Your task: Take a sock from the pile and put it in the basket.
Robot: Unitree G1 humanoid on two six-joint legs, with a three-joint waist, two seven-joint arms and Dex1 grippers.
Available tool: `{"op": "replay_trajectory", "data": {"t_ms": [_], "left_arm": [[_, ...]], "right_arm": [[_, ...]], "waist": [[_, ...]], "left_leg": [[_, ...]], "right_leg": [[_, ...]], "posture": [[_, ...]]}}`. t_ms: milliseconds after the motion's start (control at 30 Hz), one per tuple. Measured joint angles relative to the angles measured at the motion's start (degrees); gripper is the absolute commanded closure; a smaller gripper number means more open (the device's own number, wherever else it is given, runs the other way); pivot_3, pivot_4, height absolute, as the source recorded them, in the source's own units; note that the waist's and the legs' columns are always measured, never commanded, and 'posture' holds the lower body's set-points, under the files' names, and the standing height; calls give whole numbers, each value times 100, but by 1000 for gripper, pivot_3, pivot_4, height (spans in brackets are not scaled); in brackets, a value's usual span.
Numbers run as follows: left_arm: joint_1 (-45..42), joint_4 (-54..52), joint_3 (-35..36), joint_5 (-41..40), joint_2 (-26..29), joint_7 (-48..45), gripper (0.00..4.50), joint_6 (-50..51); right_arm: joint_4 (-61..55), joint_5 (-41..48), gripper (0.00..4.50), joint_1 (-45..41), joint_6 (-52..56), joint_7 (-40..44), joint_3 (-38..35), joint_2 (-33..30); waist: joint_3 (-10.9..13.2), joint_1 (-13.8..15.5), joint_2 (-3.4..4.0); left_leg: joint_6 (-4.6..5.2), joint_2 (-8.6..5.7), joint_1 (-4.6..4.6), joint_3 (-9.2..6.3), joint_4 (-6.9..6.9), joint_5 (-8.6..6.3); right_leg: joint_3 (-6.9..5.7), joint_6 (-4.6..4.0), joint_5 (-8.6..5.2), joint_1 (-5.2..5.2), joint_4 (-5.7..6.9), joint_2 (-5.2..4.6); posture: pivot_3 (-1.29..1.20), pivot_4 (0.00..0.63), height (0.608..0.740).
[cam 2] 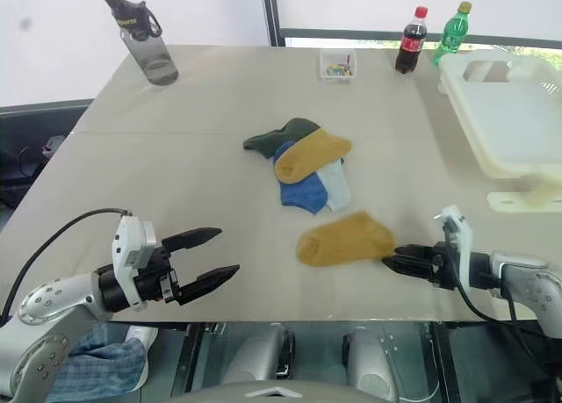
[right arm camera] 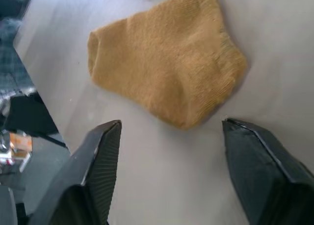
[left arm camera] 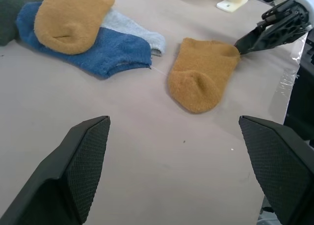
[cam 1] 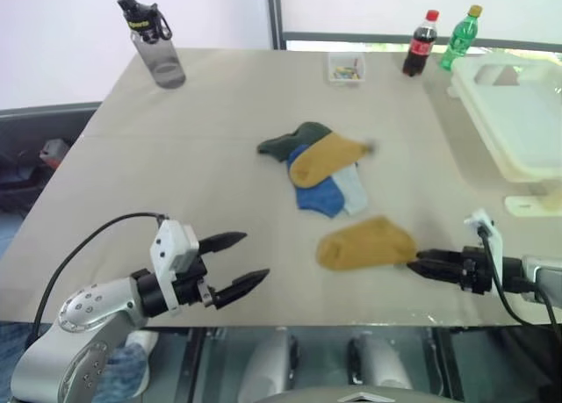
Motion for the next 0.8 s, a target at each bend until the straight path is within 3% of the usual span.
{"op": "replay_trajectory", "data": {"t_ms": [167, 467, 633, 800], "left_arm": [[-11, 6, -10, -1, 2, -4, 0, -6], [-119, 85, -89, 3, 12, -2, 0, -34], [-325, 168, -71, 50, 20, 58, 0, -69], [-651, 450, 71, 104, 9, 147, 0, -163]], "right_arm": [[447, -447, 1332, -253, -504, -14, -59, -69], [1137, -1605, 1332, -2484, -1599, -1361, 551, 1675], [2700, -2416, 1332, -3735, -2158, -2175, 929, 2701], [4253, -2591, 1332, -4718, -2499, -2533, 826, 3560]], "waist": [[-3, -41, -4], [3, -155, 4], [5, -162, 7], [8, -189, 11]], "left_leg": [[-1, 3, 10, 1, 0, 0], [-9, 4, -12, 6, -2, 5], [-27, 0, -14, 18, -3, 16], [-30, -1, -16, 25, -7, 17]], "right_leg": [[0, 0, 0, 6, 1, 4], [2, -1, 0, -21, 8, 7], [5, 0, 0, -34, 16, 7], [10, 0, 0, -43, 20, 9]], "posture": [[0, 150, 740], [0, 150, 740], [0, 150, 740], [0, 150, 740]]}}
